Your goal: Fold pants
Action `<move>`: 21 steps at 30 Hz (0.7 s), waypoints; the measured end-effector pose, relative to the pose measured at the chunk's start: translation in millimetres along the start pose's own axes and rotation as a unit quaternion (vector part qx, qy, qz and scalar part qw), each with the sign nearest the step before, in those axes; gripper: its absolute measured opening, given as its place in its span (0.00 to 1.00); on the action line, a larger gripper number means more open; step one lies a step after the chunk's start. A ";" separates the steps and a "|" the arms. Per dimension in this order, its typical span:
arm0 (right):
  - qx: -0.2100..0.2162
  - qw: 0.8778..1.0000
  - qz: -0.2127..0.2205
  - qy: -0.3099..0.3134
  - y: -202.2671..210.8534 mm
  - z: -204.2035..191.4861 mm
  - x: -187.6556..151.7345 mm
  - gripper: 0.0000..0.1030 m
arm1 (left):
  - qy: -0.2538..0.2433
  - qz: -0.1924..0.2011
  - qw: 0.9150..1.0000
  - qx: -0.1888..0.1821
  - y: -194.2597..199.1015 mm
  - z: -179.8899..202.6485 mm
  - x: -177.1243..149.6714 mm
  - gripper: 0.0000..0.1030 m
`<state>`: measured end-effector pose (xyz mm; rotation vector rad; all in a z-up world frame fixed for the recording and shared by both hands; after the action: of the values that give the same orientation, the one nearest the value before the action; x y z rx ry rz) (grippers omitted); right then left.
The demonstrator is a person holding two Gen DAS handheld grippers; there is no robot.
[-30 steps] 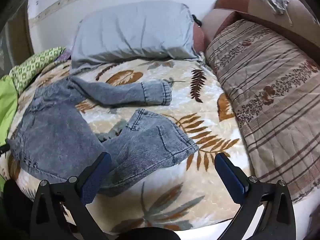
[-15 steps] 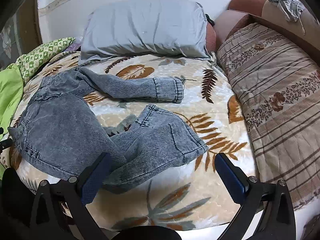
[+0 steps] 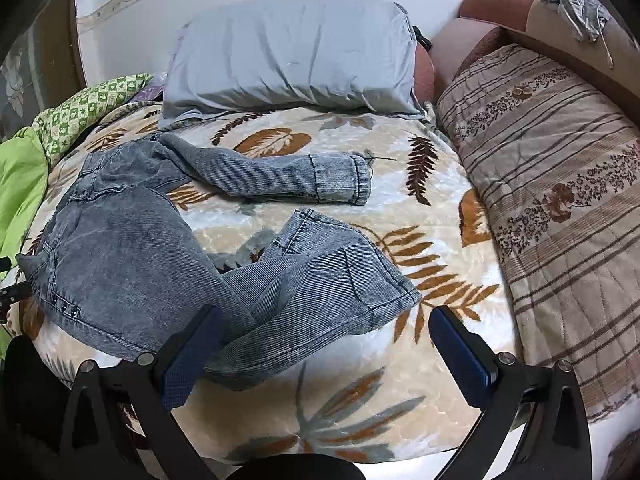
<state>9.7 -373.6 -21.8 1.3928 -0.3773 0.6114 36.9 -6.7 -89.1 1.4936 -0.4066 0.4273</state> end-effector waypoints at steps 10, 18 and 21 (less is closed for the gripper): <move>0.002 1.000 -0.005 -0.002 -7.1 1.5 -0.3 1.00 | -0.006 -0.003 1.000 0.005 -2.8 5.2 3.1 1.00; 0.013 1.000 -0.005 -0.009 -10.4 6.0 -0.9 1.00 | -0.005 -0.002 1.000 0.008 -4.9 4.4 5.5 1.00; 0.018 1.000 -0.001 -0.006 -9.8 4.9 -0.2 1.00 | -0.005 -0.001 1.000 0.011 -5.4 4.1 5.3 1.00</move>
<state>16.0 -379.0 -29.0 1.4326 -0.3756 0.6111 44.2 -10.9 -90.9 1.5176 -0.4094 0.4233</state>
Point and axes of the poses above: each gripper's, at about its wrist camera, not at the fingertips, and y roughly against the way its jaws point, z to its right, x to its top, the point moved 7 cm from there along -y, roughly the way its jaws point, and after that the axes turned 15 degrees about y, right-handed, at the moved point
